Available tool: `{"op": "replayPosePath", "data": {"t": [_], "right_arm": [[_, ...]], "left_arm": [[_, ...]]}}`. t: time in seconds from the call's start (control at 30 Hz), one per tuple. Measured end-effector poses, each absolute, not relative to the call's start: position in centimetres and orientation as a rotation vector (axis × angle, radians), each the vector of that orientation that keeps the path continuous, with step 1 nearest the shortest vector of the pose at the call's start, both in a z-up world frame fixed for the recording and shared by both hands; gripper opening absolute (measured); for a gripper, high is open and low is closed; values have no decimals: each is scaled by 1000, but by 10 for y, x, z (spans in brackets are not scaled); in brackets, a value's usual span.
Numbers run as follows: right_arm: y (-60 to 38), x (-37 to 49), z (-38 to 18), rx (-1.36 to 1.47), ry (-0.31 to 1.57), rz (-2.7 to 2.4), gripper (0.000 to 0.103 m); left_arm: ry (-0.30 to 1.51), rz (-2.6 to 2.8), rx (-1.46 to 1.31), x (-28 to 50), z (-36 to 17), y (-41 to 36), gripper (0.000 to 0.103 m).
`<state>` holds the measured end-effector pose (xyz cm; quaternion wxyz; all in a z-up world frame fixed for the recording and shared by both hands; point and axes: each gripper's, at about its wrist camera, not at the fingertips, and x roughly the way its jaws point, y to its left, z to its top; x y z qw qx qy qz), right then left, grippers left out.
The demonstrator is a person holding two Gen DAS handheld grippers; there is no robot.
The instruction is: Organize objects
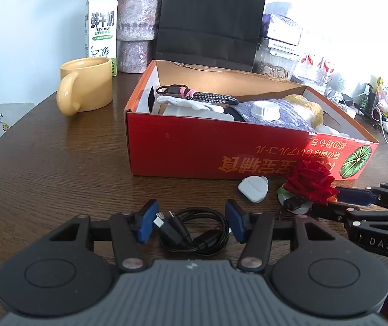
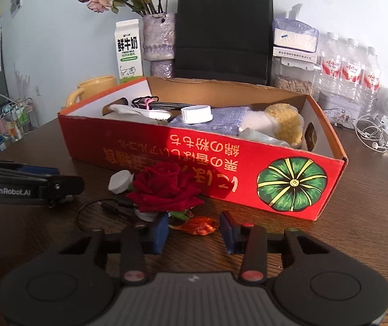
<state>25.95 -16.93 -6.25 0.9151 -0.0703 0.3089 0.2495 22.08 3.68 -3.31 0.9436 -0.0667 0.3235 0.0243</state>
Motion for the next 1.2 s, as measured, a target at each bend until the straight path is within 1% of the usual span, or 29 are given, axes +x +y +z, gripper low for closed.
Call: {"op": "replayPosePath", "data": {"t": [0.17,0.6,0.83,1.2], "right_arm": [[-168,254,-62,-158,628,521,39],[-184,237,-57,-136,570,464,40],[-191,229,-52,-121,541,451,39],[-191,222,-36,-115,484,460,40]], "left_arm": [[654,49,-137,220,-33,37,55],[614,41,-100,211,-30,32,47],[581,44,-99,202,-22,31,47],[493,-16,-84,194,9,19,47]]}}
